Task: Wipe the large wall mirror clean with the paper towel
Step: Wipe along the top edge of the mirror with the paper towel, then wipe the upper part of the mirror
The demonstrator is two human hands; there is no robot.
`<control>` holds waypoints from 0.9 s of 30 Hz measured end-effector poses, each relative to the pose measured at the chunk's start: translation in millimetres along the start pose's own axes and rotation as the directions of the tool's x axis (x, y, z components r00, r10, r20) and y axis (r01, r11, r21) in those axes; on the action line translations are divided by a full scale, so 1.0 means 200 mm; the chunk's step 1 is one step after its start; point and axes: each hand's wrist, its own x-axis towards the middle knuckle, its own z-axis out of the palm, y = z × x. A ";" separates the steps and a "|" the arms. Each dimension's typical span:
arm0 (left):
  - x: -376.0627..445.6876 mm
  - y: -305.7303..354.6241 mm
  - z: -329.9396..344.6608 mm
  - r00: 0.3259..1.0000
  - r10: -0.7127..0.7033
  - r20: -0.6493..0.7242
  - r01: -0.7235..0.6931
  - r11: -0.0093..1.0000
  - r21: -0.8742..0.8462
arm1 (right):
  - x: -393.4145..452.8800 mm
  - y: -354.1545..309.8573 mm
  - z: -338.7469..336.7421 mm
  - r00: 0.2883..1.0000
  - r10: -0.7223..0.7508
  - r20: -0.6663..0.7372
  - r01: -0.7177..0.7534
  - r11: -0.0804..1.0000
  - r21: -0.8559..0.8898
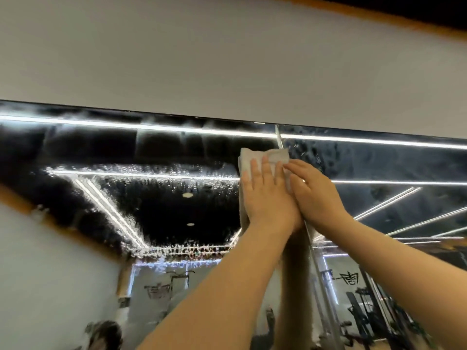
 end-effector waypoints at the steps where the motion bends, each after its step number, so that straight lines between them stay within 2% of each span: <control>1: -0.02 -0.04 -0.02 0.999 0.042 0.003 -0.042 0.997 -0.064 | 0.00 -0.01 0.00 1.000 -0.001 0.013 0.001 1.000 -0.001; 3: -0.07 -0.13 -0.06 0.995 0.094 -0.035 -0.099 0.975 -0.198 | 0.00 -0.02 0.01 0.998 0.001 0.061 0.002 0.999 -0.054; 4: -0.11 -0.18 -0.07 0.992 0.105 -0.067 -0.118 0.966 -0.229 | 0.00 -0.03 0.02 0.997 0.003 0.083 0.008 0.991 -0.134; 6: -0.20 -0.30 -0.08 0.986 0.096 -0.137 -0.127 0.963 -0.238 | -0.01 -0.04 0.06 0.996 -0.009 0.087 0.039 0.940 -0.339; 8: -0.30 -0.44 -0.09 0.981 0.076 -0.177 -0.110 0.975 -0.193 | -0.02 -0.07 0.11 0.997 -0.033 0.076 0.064 0.888 -0.455; 10: -0.38 -0.59 -0.12 0.981 0.054 -0.186 -0.074 0.992 -0.106 | -0.04 -0.09 0.16 0.996 -0.040 0.083 0.074 0.879 -0.470; 15: -0.52 -0.97 -0.21 0.975 -0.019 -0.222 0.033 0.998 0.061 | -0.05 -0.14 0.20 0.993 -0.038 0.110 0.076 0.926 -0.369; 18: -0.58 -1.17 -0.25 0.970 -0.060 -0.236 0.091 0.988 0.123 | 0.00 -0.16 0.23 0.992 -0.022 0.126 0.073 0.906 -0.417; 22: -0.68 -1.40 -0.26 0.970 -0.084 -0.229 0.118 0.983 0.138 | 0.03 -0.18 0.30 0.996 -0.033 0.089 0.070 0.885 -0.460; 27: -0.69 -1.49 -0.20 0.968 -0.101 -0.231 0.121 0.990 0.075 | 0.03 -0.20 0.33 0.998 0.013 0.055 0.017 0.863 -0.505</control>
